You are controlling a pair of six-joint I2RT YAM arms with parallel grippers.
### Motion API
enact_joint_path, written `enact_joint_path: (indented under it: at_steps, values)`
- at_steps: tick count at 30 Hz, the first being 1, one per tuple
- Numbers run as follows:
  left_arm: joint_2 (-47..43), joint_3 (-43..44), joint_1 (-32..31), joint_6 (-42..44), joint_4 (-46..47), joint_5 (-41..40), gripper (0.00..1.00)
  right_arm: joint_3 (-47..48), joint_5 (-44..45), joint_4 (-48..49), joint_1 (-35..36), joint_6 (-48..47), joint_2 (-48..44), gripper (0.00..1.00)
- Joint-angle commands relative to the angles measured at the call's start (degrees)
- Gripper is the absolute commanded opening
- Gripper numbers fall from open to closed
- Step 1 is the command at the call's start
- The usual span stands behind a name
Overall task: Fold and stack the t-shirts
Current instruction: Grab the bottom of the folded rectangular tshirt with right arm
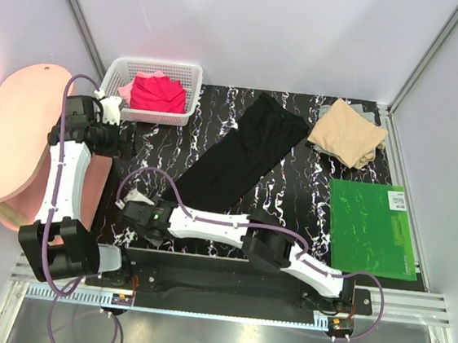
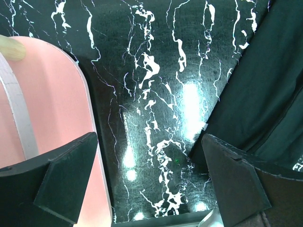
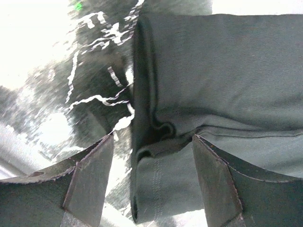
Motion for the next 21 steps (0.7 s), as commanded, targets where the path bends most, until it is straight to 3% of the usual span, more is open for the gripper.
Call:
enact_joint_path:
  at_steps: [1,15,19,21]
  values:
    - [-1.3,-0.3,0.3,1.2,2.1,-0.2,0.99,-2.4,-1.2,-1.0,-2.7,3.5,-0.5,0.74]
    - [-0.4,1.4,0.3,1.0,1.7,-0.3,0.99,-9.9,-3.6,1.9,-4.4,5.5,1.2,0.71]
    - [0.1,1.3,0.3,0.9,1.7,-0.3,0.99,-10.5,-4.3,2.0,-4.6,6.1,1.6,0.62]
    - [0.1,1.2,0.3,0.9,1.7,-0.2,0.99,-10.7,-4.6,2.1,-4.8,6.7,2.0,0.51]
